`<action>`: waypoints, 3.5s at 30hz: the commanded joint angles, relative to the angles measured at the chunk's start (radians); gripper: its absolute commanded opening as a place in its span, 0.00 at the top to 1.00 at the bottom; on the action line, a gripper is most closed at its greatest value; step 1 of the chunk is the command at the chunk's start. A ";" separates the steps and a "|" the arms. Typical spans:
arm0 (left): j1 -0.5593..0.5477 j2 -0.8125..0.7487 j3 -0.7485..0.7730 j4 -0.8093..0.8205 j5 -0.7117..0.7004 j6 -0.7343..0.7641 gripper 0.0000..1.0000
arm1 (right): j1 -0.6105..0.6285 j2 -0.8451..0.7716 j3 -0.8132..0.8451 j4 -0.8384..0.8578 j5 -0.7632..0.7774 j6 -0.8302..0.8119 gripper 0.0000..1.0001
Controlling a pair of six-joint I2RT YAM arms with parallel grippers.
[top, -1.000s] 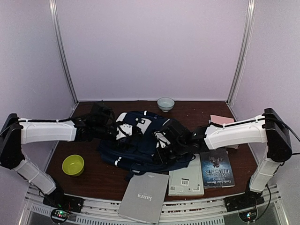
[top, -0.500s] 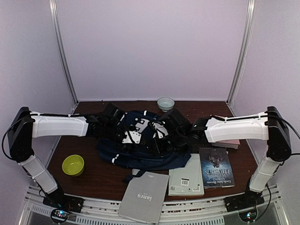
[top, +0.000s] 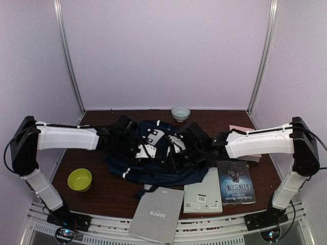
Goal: Pack the student bag
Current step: Zip the upper front pocket of the student bag.
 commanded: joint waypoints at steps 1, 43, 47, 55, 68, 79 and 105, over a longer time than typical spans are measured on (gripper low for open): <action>-0.005 0.008 0.035 0.031 -0.001 -0.044 1.00 | -0.006 -0.023 -0.058 0.067 0.028 0.011 1.00; -0.070 0.004 0.072 0.030 -0.088 -0.076 1.00 | -0.004 -0.088 -0.285 0.230 0.351 0.125 1.00; -0.070 0.004 0.059 -0.002 -0.166 -0.052 1.00 | -0.063 -0.145 -0.319 0.102 0.260 0.037 1.00; -0.070 -0.028 0.009 -0.048 -0.210 -0.031 1.00 | -0.209 -0.201 -0.319 -0.159 0.222 -0.165 1.00; -0.070 -0.105 -0.061 -0.020 -0.175 -0.059 1.00 | -0.291 -0.177 -0.116 -0.356 0.231 -0.341 1.00; -0.069 -0.239 0.055 -0.315 -0.167 -0.605 0.31 | -0.197 -0.154 -0.055 -0.359 0.189 -0.341 1.00; 0.212 -0.247 -0.375 0.125 -0.236 -1.244 0.57 | -0.006 -0.152 0.031 -0.334 0.155 -0.232 1.00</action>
